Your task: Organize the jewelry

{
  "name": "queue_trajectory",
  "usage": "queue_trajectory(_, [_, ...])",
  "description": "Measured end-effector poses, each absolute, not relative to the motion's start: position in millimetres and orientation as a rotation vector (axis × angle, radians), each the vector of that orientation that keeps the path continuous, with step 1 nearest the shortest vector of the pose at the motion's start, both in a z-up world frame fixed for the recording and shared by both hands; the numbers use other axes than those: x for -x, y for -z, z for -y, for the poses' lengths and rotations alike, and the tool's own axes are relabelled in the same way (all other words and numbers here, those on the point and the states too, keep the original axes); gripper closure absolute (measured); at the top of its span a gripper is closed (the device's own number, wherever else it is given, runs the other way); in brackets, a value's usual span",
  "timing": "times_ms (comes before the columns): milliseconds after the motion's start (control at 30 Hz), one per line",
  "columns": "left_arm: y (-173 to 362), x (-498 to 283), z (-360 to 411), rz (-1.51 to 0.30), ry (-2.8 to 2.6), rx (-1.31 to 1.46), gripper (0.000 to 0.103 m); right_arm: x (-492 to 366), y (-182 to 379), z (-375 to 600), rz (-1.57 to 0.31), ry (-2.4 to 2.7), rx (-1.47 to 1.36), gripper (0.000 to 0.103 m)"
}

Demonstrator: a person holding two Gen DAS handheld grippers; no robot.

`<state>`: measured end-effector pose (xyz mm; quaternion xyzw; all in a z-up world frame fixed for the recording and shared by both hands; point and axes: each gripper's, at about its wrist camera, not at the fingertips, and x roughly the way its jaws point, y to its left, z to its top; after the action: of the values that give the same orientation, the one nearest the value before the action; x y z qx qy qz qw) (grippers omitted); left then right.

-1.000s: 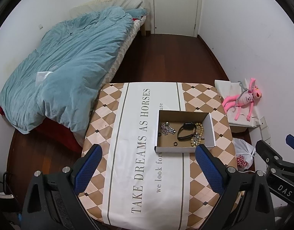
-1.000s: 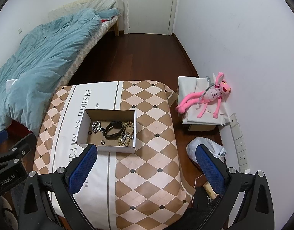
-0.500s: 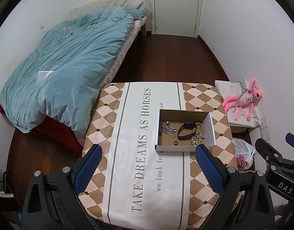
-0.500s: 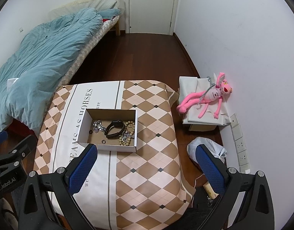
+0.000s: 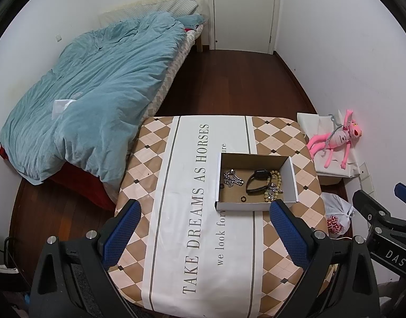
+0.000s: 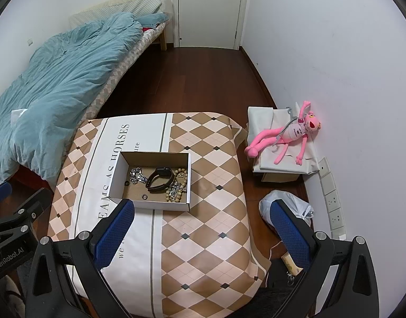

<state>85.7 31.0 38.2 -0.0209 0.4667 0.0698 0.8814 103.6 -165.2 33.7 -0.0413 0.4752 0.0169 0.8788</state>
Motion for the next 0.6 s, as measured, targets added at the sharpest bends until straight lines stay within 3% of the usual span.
queue_trajectory(600, [-38.3, -85.4, -30.7, -0.97, -0.146, 0.042, 0.004, -103.7, -33.9, 165.5, -0.988, -0.037, 0.087, 0.0])
